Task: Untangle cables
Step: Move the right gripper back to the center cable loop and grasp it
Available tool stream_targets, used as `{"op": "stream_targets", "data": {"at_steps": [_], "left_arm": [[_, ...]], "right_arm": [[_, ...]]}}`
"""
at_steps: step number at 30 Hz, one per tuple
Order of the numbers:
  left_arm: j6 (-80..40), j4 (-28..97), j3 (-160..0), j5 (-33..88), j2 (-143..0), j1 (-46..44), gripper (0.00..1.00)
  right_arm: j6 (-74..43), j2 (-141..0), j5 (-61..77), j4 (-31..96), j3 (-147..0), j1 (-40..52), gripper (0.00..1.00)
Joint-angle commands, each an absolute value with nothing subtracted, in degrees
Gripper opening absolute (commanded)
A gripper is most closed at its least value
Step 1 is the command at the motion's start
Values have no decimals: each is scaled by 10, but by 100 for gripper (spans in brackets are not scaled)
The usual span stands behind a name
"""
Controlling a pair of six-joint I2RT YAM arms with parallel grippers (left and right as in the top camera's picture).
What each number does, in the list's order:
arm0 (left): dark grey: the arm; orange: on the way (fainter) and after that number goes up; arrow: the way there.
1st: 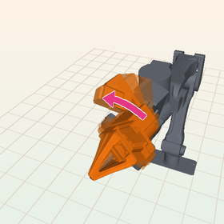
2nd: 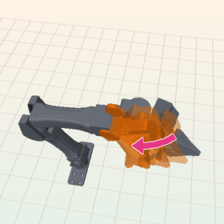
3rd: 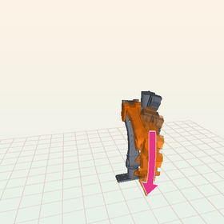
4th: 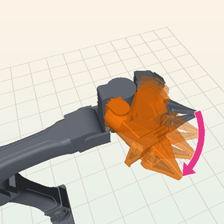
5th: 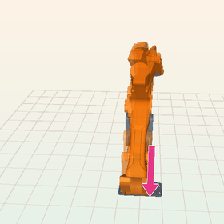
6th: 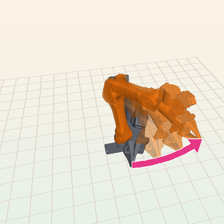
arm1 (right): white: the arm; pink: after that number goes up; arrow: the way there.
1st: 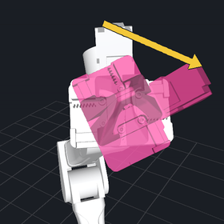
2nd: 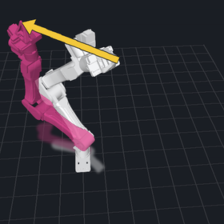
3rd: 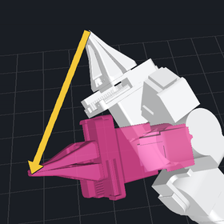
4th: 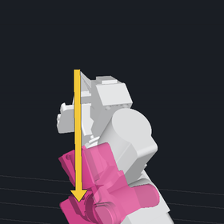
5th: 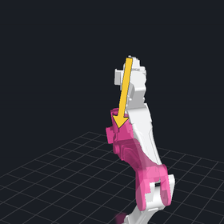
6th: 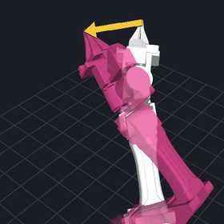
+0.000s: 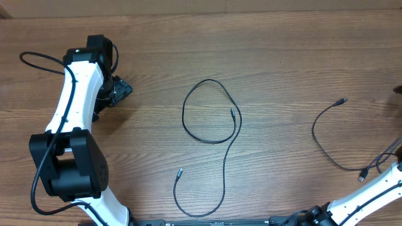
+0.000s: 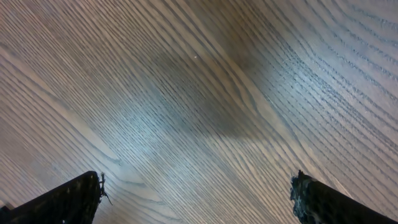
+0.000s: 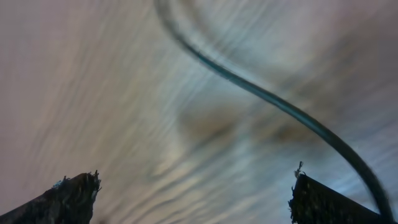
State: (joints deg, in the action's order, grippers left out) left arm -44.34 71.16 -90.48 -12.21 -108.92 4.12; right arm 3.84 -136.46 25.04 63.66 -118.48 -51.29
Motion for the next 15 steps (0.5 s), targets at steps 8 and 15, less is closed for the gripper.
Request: {"op": "stream_targets", "data": {"at_steps": [8, 15], "left_arm": [[-433, 713, -908, -122, -1087, 37, 99], [-433, 713, -908, -122, -1087, 37, 100]], "right_arm": [[183, -1367, 554, 668, -1185, -458, 100], [183, -1363, 485, 715, -1231, -368, 100]]}}
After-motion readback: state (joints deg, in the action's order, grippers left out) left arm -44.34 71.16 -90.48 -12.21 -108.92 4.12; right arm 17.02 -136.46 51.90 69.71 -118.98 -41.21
